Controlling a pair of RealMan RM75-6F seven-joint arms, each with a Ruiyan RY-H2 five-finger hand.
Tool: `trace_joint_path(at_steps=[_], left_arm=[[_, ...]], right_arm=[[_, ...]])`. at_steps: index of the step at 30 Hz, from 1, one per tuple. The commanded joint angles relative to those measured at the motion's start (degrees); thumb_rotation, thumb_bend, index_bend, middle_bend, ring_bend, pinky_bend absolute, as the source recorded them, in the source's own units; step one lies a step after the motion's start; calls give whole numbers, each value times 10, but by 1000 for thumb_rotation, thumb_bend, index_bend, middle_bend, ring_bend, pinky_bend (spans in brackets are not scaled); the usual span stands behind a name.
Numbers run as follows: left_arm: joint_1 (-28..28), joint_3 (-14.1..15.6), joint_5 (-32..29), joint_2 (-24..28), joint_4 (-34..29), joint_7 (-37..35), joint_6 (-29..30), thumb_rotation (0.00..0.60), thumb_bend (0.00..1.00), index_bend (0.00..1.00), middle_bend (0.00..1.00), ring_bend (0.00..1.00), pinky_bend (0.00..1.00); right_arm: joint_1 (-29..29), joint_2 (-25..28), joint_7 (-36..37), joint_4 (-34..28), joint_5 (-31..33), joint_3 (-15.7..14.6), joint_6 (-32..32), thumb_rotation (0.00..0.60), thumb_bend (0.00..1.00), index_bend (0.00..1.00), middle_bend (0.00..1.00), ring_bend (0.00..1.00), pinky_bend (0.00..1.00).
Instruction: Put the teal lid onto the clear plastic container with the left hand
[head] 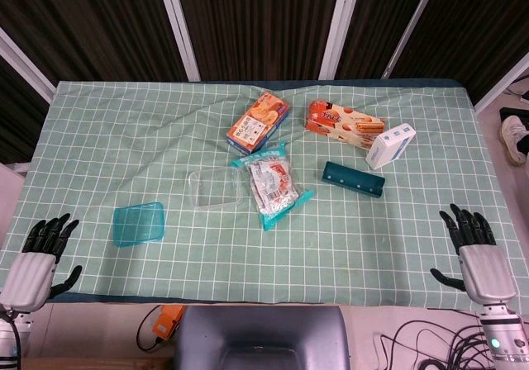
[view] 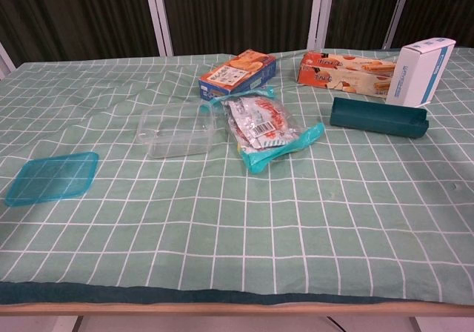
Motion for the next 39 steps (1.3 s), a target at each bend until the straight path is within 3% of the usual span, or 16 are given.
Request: trace_joint_path(at_steps=[1,4,11,13,18,27,39], left_arm=[[-10,6,6,3,2,-23,-19,600,331,0,0,0,0],[-35,11,18,6,14,-76,-57,600,318,0,0,0,0],[-132,21,78,-47,155,-314,-137,600,274,0,0,0,0],[-150,21,80,-66,189,-347,-152,600,260,0,0,0,0],[-184,21,81,-117,259,-377,-179,600,239,0,0,0,0],[-237,36,77,-165,320,-474,-232,600,222,0,0,0,0],[-266,45,57,-205,390,-502,-262,600,222,0,0,0,0]], right_arm=[[-2,3,5,1,-2,-1,2,600,163,0,0,0,0],[-4,7,11,3,0,-2,1,600,163,0,0,0,0],[-7,9,16,4,0,-4,2,600,163,0,0,0,0],[-7,8,14,4,-1,-5,1,600,163,0,0,0,0],[-5,6,11,4,-1,-6,-5,600,163,0,0,0,0],[2,4,2,2,8,-4,-23,600,163,0,0,0,0],[6,5,2,-1,11,-4,-31,600,163,0,0,0,0]])
